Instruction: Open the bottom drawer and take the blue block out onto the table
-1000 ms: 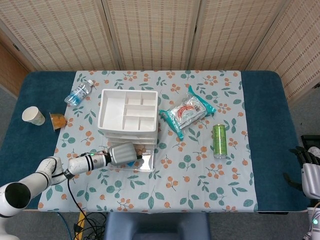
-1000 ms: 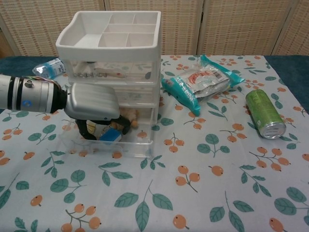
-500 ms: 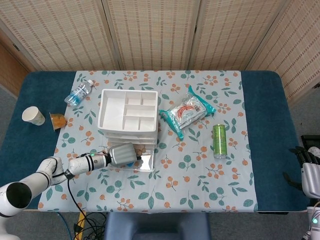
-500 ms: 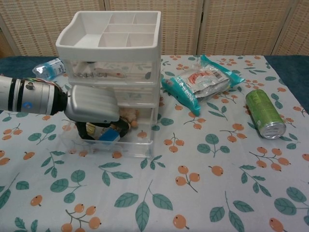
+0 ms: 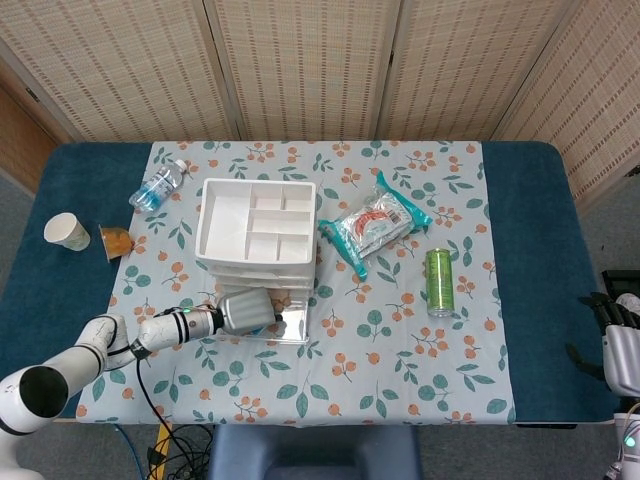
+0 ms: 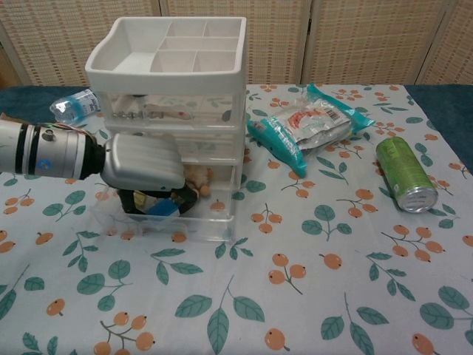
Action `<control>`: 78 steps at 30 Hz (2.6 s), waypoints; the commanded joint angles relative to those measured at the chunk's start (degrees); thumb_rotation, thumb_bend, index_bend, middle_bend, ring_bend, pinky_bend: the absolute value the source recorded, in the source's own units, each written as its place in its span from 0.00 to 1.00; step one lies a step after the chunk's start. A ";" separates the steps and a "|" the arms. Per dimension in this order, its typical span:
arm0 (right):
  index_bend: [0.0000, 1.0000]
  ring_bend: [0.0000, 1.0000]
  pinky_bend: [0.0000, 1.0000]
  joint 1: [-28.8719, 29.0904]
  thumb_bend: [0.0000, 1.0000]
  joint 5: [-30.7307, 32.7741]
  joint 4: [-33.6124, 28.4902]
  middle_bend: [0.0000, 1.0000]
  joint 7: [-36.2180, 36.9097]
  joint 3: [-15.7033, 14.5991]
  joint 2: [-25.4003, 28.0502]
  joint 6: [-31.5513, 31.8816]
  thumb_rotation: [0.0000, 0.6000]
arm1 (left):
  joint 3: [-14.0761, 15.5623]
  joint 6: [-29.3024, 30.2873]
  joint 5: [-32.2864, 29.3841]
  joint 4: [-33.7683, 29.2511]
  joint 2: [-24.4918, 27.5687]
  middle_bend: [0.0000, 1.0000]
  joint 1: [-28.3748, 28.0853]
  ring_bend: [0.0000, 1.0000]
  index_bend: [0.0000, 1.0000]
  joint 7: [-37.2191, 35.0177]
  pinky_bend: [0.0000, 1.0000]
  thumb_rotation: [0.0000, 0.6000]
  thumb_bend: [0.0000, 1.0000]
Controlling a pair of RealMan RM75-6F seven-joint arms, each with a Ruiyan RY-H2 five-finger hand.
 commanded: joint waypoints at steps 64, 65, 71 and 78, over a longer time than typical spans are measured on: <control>0.22 0.25 0.21 -0.32 0.27 -1.44 1.87 0.18 2.99 -0.41 -0.66 0.75 1.00 | -3.58 1.94 0.00 -25.59 10.61 0.93 4.17 1.00 0.44 17.24 1.00 1.00 0.17; 0.22 0.25 0.21 -0.37 0.27 -1.47 1.91 0.18 3.06 -0.42 -0.66 0.82 1.00 | -3.69 1.88 -0.07 -25.79 10.65 0.93 4.32 1.00 0.42 17.59 1.00 1.00 0.17; 0.22 0.25 0.22 -0.42 0.27 -1.75 2.15 0.18 3.41 -0.44 -0.70 0.96 1.00 | -4.46 1.70 -0.95 -27.59 11.32 0.93 5.34 1.00 0.34 19.72 1.00 1.00 0.17; 0.22 0.25 0.21 -0.38 0.27 -2.36 1.86 0.18 3.43 -0.30 -0.06 1.42 1.00 | -6.44 4.77 -2.93 -30.25 13.16 0.93 7.73 1.00 0.30 20.80 1.00 1.00 0.17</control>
